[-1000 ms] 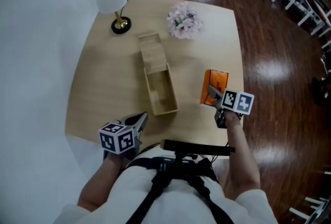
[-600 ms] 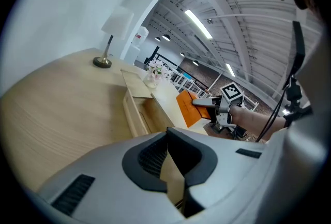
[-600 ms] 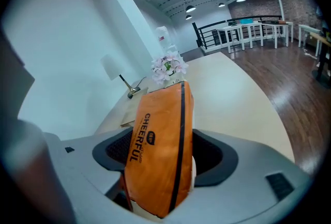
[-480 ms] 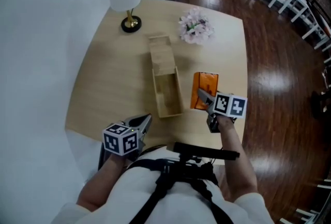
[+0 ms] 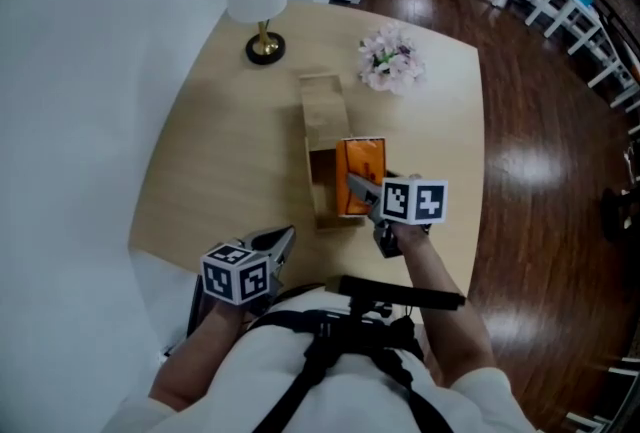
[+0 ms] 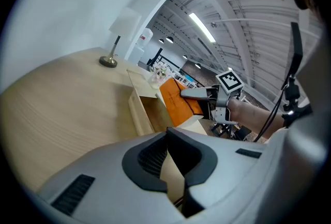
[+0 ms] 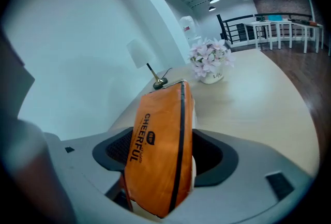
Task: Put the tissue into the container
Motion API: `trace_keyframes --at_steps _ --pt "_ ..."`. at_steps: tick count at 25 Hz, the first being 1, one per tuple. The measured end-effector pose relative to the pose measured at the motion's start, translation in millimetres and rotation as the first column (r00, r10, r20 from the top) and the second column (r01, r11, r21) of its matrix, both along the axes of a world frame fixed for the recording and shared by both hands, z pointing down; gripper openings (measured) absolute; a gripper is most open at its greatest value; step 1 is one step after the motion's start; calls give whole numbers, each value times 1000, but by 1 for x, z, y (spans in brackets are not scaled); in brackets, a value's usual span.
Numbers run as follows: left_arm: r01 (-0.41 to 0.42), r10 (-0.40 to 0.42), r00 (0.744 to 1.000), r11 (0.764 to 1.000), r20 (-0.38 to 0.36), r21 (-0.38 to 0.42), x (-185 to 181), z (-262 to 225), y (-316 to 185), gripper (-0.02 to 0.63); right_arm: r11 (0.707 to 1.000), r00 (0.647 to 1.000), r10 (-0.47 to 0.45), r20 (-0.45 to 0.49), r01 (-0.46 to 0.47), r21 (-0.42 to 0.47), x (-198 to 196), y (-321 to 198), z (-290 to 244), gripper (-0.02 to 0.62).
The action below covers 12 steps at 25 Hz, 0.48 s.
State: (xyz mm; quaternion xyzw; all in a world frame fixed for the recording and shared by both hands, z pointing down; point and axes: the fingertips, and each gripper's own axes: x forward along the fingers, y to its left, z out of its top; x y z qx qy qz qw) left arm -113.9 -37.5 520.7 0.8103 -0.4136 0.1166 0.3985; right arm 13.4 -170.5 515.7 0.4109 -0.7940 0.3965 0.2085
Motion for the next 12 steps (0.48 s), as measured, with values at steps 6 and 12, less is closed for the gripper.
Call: trace_keyframes --at_steps 6,12 --pt "0 0 1000 1000 -1 0 -5 0 1 0 996 995 -94 -41 94 -14 -40 4 14 348" --pt "9 -9 1000 1000 0 -10 -13 2 2 0 994 992 -106 -62 103 -47 -49 7 32 348"
